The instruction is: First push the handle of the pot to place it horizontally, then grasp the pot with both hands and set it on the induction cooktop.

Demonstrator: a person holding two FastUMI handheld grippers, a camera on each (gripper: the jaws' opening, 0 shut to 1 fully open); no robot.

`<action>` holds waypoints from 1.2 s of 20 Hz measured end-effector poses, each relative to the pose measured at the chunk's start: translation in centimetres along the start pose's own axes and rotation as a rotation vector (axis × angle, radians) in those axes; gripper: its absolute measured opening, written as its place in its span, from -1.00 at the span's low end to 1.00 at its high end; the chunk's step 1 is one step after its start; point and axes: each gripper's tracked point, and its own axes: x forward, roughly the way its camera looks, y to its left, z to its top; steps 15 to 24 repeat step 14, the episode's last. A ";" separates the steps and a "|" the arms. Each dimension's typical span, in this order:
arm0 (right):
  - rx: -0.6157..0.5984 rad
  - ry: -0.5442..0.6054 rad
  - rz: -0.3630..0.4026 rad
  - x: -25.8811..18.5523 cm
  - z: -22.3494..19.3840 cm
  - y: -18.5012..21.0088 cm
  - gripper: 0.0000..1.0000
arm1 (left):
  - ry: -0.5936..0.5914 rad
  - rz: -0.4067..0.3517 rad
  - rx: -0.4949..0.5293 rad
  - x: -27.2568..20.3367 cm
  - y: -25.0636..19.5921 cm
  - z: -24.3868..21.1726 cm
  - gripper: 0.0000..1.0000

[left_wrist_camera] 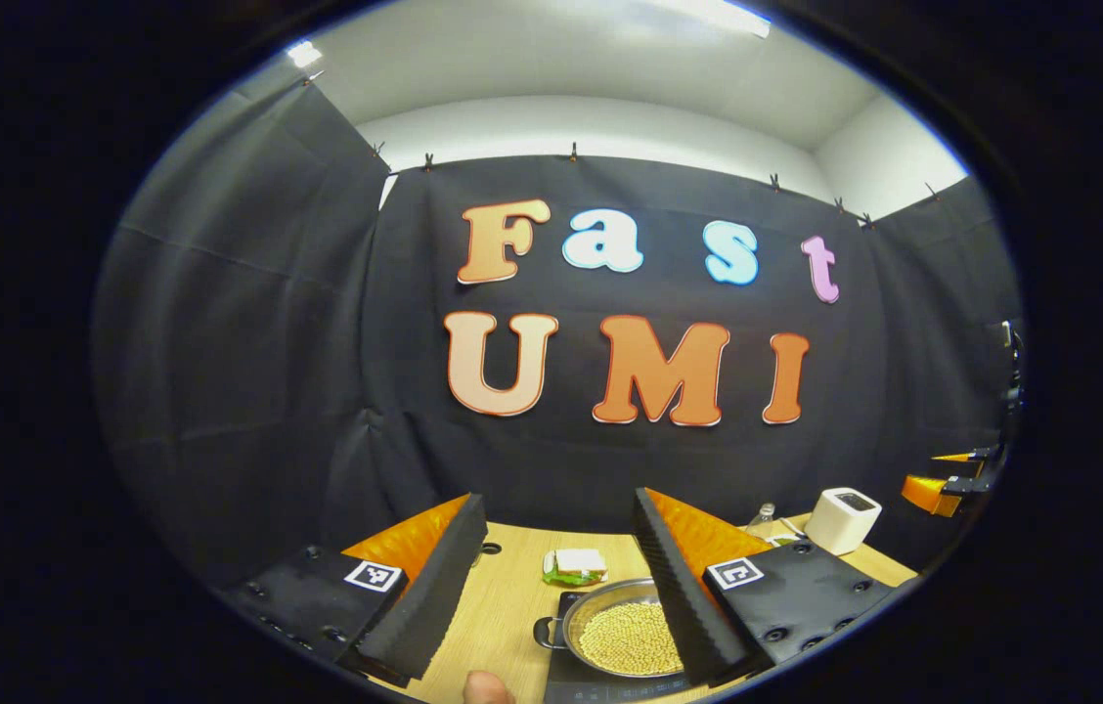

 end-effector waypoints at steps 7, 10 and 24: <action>0.006 -0.088 -0.055 -3.7 3.2 -4.5 0.86 | -0.128 0.088 0.048 -3.6 1.4 4.4 0.97; 0.035 -0.099 -0.068 -4.4 3.4 -5.7 0.86 | -0.118 0.055 0.026 -3.8 0.2 4.4 0.99; 0.033 -0.086 -0.078 -5.1 2.7 -6.8 0.86 | -0.109 0.041 0.003 -3.7 -0.8 4.1 0.99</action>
